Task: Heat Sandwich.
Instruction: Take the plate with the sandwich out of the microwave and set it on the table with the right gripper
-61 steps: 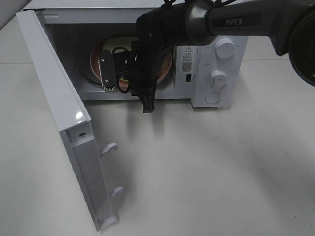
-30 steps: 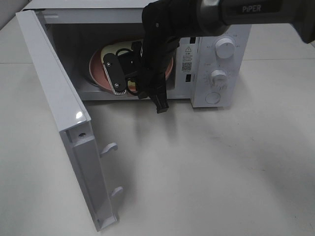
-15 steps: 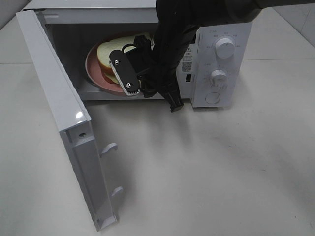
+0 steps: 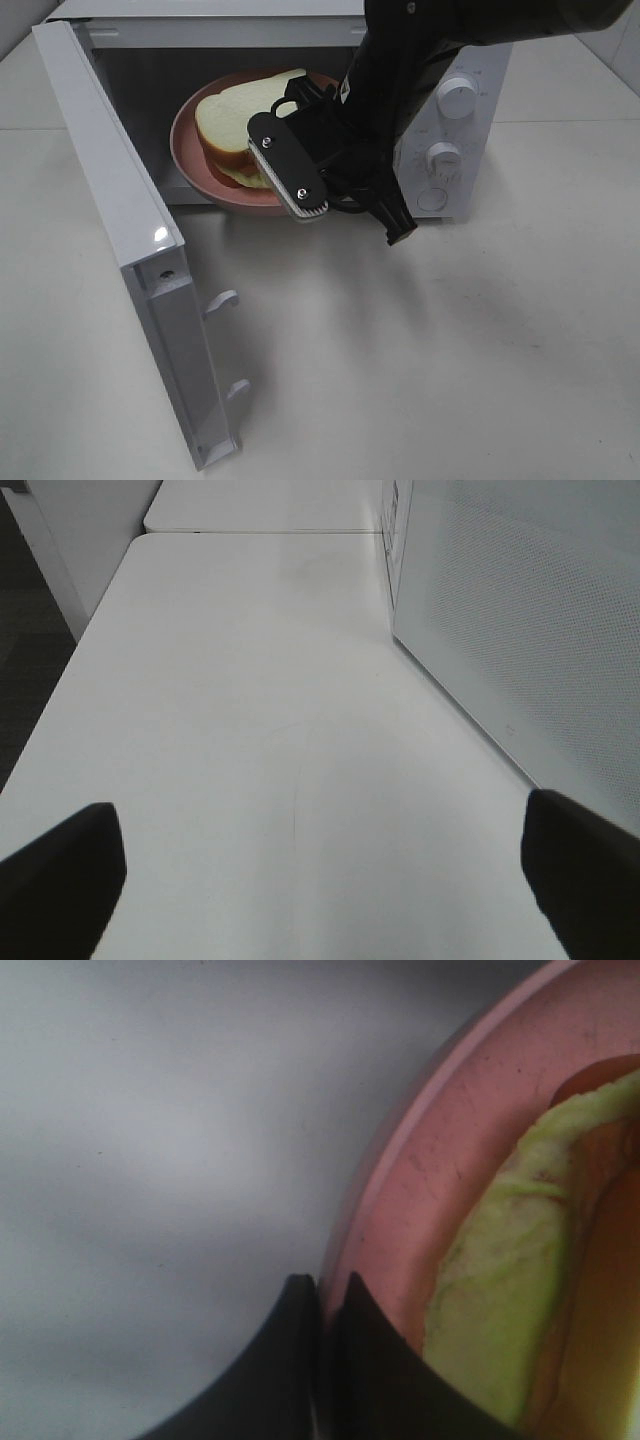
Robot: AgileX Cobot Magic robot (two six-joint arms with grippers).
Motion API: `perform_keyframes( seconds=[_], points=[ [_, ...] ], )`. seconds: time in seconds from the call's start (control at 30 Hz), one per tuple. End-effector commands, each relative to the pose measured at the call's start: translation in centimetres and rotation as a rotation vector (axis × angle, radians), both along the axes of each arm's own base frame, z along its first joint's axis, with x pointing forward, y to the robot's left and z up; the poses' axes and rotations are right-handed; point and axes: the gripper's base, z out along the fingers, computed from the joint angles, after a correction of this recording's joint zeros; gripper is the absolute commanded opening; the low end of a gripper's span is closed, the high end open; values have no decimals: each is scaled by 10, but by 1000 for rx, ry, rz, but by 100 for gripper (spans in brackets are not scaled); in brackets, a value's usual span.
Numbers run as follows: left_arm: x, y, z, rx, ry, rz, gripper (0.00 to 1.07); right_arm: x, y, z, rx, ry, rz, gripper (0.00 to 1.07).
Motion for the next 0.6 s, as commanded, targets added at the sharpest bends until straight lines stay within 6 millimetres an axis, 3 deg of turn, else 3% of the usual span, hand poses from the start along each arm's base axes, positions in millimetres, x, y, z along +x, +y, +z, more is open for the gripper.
perform_keyframes(
  seconds=[0.03, 0.6],
  points=[
    [-3, -1, 0, -4, -32, -1, 101, -8, -2, 10, 26, -29, 31, 0],
    [-3, -1, 0, -4, -32, -1, 101, -54, -23, 23, 25, -6, 47, 0]
  ],
)
